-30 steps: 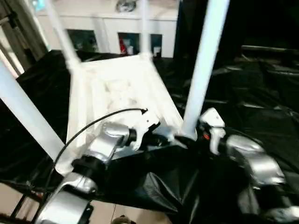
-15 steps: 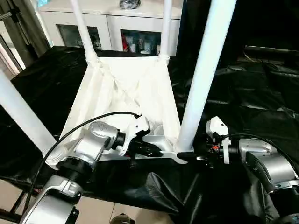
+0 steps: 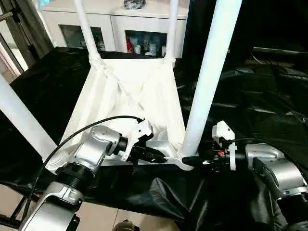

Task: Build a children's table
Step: Rotate leg to tighten

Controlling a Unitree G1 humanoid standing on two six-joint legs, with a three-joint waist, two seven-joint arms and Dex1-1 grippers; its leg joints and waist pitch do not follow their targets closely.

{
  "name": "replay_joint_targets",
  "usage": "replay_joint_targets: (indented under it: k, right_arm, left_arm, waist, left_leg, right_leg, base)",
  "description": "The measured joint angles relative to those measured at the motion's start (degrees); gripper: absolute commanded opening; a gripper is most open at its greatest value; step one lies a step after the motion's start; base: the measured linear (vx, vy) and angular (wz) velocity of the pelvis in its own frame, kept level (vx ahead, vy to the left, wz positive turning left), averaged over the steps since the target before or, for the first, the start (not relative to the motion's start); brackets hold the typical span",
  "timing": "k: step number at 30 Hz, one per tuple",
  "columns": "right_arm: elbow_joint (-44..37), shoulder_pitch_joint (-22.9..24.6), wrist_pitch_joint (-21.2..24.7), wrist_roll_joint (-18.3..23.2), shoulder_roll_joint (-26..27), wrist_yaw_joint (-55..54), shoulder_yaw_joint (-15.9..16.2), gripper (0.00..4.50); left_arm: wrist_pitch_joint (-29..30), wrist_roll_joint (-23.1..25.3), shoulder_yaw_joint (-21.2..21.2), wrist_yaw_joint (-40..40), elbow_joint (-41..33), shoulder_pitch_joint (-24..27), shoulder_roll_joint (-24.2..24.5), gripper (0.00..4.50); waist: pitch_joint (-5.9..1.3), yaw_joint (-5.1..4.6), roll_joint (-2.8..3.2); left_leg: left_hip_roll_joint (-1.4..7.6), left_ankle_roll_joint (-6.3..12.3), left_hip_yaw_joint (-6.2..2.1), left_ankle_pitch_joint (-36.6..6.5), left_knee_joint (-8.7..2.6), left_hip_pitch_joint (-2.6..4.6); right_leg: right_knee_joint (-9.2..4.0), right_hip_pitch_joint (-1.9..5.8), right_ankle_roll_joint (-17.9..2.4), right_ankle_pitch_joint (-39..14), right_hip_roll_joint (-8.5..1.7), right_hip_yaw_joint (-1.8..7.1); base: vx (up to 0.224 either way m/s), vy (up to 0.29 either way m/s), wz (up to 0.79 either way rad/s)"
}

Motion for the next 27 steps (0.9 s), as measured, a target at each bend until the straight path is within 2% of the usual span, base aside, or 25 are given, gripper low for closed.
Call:
replay_joint_targets:
  k: [1, 4, 5, 8, 11, 15, 16, 17, 19, 22, 23, 27]
  right_arm:
    - [0.87, -0.05, -0.87, -0.72, 0.74, -1.61, -0.52, 2.66]
    - [4.25, -1.41, -2.52, -1.72, 4.71, -9.37, -2.23, 2.65]
    - [5.51, -1.8, -2.95, -1.95, 6.0, -12.02, -2.94, 2.65]
    - [10.11, -4.79, -3.1, -3.26, 12.38, -24.22, -5.85, 2.64]
    - [13.07, -7.47, -3.59, -5.15, 16.55, -34.74, -7.51, 2.64]
    - [16.09, -10.0, -4.91, -7.15, 20.6, -44.38, -8.29, 2.64]
    - [16.6, -10.27, -5.52, -7.61, 20.72, -44.85, -8.27, 2.64]
    - [17.03, -10.28, -6.53, -7.75, 20.77, -44.87, -8.28, 2.99]
    - [17.64, -10.27, -7.4, -7.43, 21.23, -44.67, -8.96, 3.34]
    - [17.69, -10.2, -8.08, -7.48, 21.31, -44.1, -9.3, 3.51]
    - [17.63, -9.97, -8.71, -7.65, 20.65, -42.98, -9.22, 3.74]
    - [16.55, -8.01, -11.01, -7.77, 16.35, -34.96, -6.93, 3.74]
  left_arm:
    - [-0.67, 0.4, 0.13, 1.45, 0.5, -0.17, -0.55, 0.0]
    - [-1.25, 1.28, 1.65, 7.04, 2.95, -1.19, -2.51, 0.0]
    - [-1.53, 1.47, 1.91, 9.02, 3.91, -1.52, -3.32, 0.0]
    - [-2.29, 3.3, 3.69, 17.61, 8.73, -4.34, -6.83, 0.0]
    - [-2.26, 4.1, 4.68, 25.52, 12.11, -6.47, -10.55, 0.0]
    - [-2.6, 5.18, 5.65, 31.68, 14.68, -7.93, -13.24, 0.0]
    - [-2.83, 5.37, 5.72, 32.05, 14.96, -8.06, -13.53, 0.0]
    - [-3.12, 5.48, 5.75, 32.09, 15.01, -8.08, -13.64, 0.0]
    - [-3.38, 5.59, 5.77, 32.01, 15.01, -8.08, -13.64, 0.0]
    - [-4.03, 5.59, 5.59, 31.42, 15.01, -8.08, -13.69, 0.0]
    - [-4.46, 5.59, 5.54, 30.76, 15.01, -8.04, -13.64, 0.0]
    - [-5.95, 4.98, 5.35, 25.38, 14.59, -7.26, -12.54, 0.0]
  waist:
    - [-0.01, -0.04, -0.02]
    - [-0.06, -1.42, 0.04]
    - [-0.09, -1.59, 0.08]
    - [-0.1, -2.6, 0.08]
    - [-0.15, -2.92, 0.16]
    - [-0.3, -2.85, 0.4]
    - [-0.33, -2.85, 0.44]
    - [-0.35, -2.83, 0.47]
    - [-0.35, -2.81, 0.47]
    - [-0.32, -2.59, 0.46]
    - [-0.31, -2.49, 0.46]
    - [-0.26, -1.97, 0.44]
  left_leg:
    - [0.0, 0.0, 0.0, 0.0, 0.02, 0.03]
    - [-0.01, -0.02, 0.0, 0.01, 0.06, 0.2]
    - [-0.01, -0.03, 0.0, 0.01, 0.03, 0.29]
    - [-0.01, -0.04, 0.0, 0.02, 0.02, 0.31]
    - [-0.04, -0.07, 0.0, 0.04, 0.03, 0.31]
    - [-0.05, -0.07, 0.01, 0.04, -0.01, 0.27]
    - [-0.05, -0.07, 0.01, 0.04, -0.03, 0.24]
    - [-0.06, -0.04, 0.02, 0.02, -0.05, 0.21]
    - [-0.07, -0.02, 0.03, 0.01, -0.12, 0.19]
    - [-0.06, -0.02, 0.03, 0.01, -0.12, 0.17]
    - [-0.06, -0.02, 0.03, 0.01, -0.11, 0.14]
    - [-0.07, -0.02, 0.04, 0.01, -0.11, 0.09]
  right_leg:
    - [0.04, 0.01, -0.01, 0.01, 0.0, 0.01]
    - [0.17, 0.07, -0.11, 0.08, 0.0, 0.05]
    - [0.17, 0.14, -0.12, 0.08, 0.0, 0.04]
    - [0.2, 0.12, -0.08, 0.13, 0.0, 0.02]
    - [0.13, 0.15, -0.05, 0.15, -0.03, 0.04]
    - [0.03, 0.16, -0.08, 0.17, -0.04, 0.03]
    - [-0.02, 0.16, -0.05, 0.15, -0.05, 0.02]
    - [-0.06, 0.16, 0.0, 0.12, -0.06, 0.03]
    - [-0.09, 0.13, 0.03, 0.1, -0.06, 0.02]
    - [-0.08, 0.12, 0.03, 0.1, -0.07, -0.02]
    - [-0.09, 0.12, 0.03, 0.1, -0.09, -0.03]
    - [-0.1, 0.11, 0.05, 0.09, -0.14, -0.09]
  base:
    - [0.0, 0.0, 0.0]
    - [0.0, 0.0, 0.0]
    - [0.0, 0.0, 0.0]
    - [0.0, 0.0, 0.0]
    - [0.0, 0.0, 0.0]
    - [0.0, 0.0, 0.0]
    - [0.0, 0.0, 0.0]
    - [0.0, 0.0, 0.0]
    - [0.0, 0.0, 0.0]
    - [0.0, 0.0, 0.0]
    - [0.0, 0.0, 0.0]
    - [0.0, 0.0, 0.0]
